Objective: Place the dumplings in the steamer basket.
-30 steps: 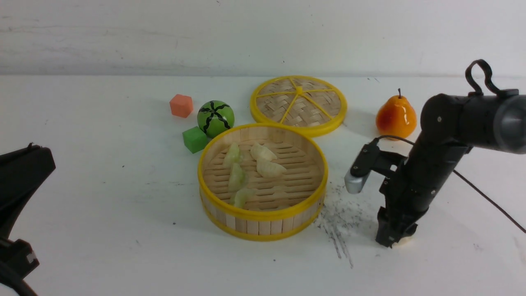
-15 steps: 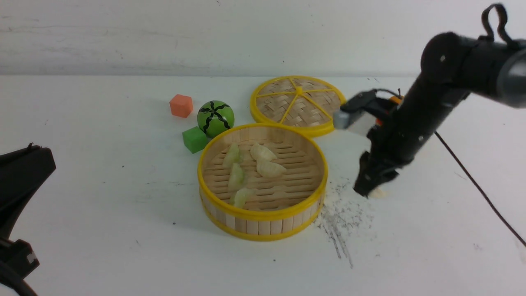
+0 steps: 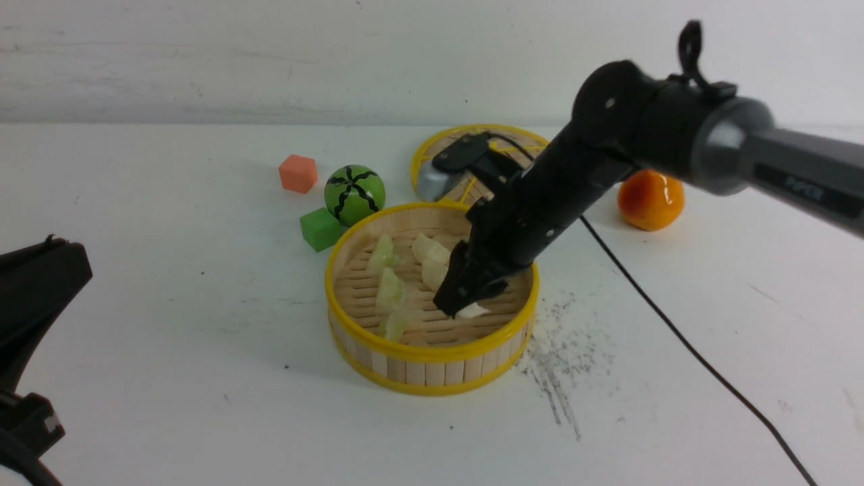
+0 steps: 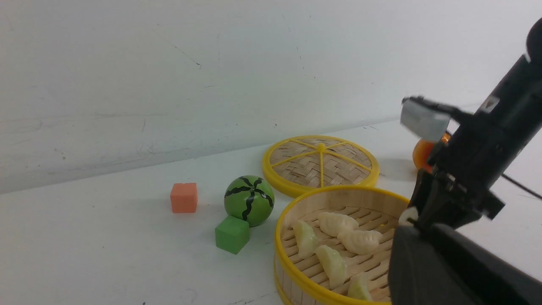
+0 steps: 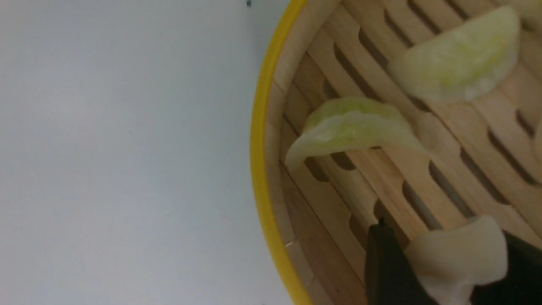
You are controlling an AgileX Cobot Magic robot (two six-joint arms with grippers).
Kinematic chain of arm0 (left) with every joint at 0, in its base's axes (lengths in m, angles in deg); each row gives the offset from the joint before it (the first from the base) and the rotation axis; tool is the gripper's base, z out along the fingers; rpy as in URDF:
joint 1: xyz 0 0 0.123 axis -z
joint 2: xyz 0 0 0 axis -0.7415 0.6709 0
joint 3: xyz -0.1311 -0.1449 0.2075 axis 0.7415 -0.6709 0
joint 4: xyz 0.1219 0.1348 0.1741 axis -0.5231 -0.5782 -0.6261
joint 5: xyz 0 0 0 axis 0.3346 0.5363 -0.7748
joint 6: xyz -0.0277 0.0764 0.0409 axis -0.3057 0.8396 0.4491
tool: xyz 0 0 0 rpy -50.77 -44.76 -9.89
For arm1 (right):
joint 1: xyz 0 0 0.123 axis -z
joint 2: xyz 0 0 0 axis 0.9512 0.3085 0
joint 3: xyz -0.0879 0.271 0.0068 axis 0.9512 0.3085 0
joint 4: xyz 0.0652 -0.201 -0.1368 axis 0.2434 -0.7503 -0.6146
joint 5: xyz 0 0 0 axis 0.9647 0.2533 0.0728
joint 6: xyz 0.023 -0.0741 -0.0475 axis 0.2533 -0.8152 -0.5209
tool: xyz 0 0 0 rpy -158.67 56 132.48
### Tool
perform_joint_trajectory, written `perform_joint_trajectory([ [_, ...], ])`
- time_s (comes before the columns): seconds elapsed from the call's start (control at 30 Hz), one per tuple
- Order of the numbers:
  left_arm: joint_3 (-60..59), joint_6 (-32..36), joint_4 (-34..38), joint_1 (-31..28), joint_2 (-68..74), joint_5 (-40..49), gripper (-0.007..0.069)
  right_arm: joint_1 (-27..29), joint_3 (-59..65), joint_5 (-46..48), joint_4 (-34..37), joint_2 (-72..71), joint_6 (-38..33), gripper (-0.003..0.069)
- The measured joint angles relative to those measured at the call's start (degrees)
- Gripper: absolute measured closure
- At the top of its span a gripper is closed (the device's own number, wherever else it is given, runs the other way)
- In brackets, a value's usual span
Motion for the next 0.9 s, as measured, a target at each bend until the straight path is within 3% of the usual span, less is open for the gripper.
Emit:
perform_joint_trajectory([
  [0.27, 0.0, 0.0, 0.0, 0.0, 0.0, 0.0, 0.0584, -0.5, 0.0, -5.3, -1.7, 2.3, 0.0, 0.0405],
  [0.57, 0.0, 0.0, 0.0, 0.0, 0.0, 0.0, 0.0576, -0.5, 0.0, -7.7, -1.7, 2.0, 0.0, 0.0195],
  [0.73, 0.0, 0.0, 0.0, 0.0, 0.0, 0.0, 0.0573, -0.5, -0.8, -7.2, -4.8, -0.6, 0.0, 0.0197],
  [0.9, 0.0, 0.0, 0.0, 0.0, 0.0, 0.0, 0.0568, -0.5, -4.6, -4.0, -12.1, -5.9, 1.2, 0.0286],
])
